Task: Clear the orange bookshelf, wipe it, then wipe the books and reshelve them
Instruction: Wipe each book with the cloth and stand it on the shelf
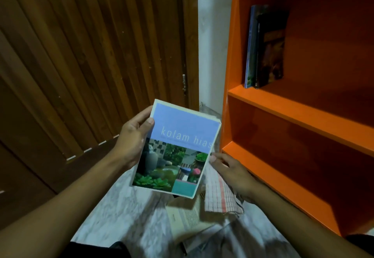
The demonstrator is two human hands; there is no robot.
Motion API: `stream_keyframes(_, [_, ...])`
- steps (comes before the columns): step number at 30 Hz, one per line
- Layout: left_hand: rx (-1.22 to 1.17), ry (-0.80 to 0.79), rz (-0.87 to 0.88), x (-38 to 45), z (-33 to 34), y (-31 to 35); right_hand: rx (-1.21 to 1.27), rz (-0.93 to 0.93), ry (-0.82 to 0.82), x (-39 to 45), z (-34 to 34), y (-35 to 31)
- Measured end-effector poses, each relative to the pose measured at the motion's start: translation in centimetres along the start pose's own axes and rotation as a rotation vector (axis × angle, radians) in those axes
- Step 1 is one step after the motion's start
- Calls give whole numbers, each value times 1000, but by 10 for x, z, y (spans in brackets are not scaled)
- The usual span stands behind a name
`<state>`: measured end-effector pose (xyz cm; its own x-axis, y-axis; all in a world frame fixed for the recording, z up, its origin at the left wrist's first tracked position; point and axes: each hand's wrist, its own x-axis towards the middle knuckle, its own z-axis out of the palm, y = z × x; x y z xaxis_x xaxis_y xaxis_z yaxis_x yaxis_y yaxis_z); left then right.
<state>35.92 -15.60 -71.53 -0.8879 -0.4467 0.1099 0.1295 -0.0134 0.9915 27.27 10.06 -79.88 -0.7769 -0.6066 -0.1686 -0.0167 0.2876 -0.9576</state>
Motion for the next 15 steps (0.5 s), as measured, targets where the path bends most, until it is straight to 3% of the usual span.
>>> stream_keyframes(3, [19, -68, 24, -3, 6, 3, 44, -68, -42, -2, 1, -10])
stream_keyframes(7, [-16, -92, 36, -2, 10, 4, 23, -152, 87, -3, -1, -16])
stream_keyframes(15, [-103, -79, 39, -1, 18, 20, 100, -354, 190, -13, -24, -56])
